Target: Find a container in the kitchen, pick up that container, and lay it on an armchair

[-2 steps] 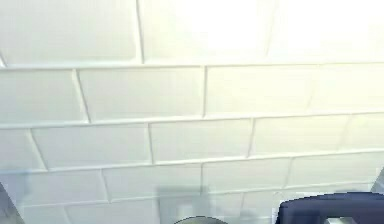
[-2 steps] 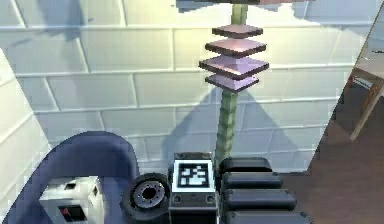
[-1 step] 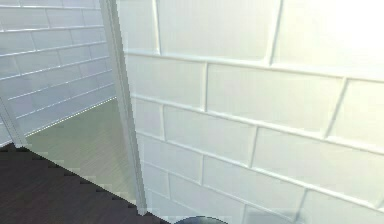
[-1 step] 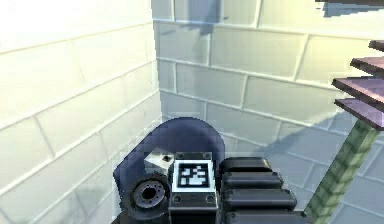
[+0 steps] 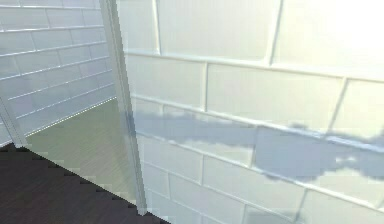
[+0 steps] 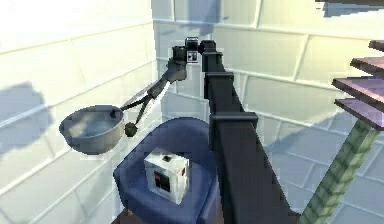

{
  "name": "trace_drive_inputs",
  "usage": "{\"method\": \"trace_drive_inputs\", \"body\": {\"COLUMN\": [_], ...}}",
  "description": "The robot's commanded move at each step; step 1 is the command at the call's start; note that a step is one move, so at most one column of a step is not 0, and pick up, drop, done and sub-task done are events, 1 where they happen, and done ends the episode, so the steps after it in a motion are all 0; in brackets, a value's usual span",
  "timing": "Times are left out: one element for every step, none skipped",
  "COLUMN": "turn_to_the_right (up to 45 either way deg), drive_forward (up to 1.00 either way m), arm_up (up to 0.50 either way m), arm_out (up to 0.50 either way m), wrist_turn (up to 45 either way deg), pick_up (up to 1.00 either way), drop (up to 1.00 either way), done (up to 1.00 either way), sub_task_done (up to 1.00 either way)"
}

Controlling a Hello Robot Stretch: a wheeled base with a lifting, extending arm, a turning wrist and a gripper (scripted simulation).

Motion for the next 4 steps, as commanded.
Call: {"method": "trace_drive_inputs", "body": {"turn_to_the_right": [0.0,0.0,0.0,0.0], "drive_forward": [0.00,0.00,0.00,0.00], "arm_up": [0.00,0.00,0.00,-0.46], "arm_out": [0.00,0.00,0.00,0.00], "wrist_turn": [45.0,45.0,21.0,0.0], "pick_up": [0.00,0.00,0.00,0.00], "drop": [0.00,0.00,0.00,0.00], "done": [0.00,0.00,0.00,0.00], "sub_task_done": [0.00,0.00,0.00,0.00]}}
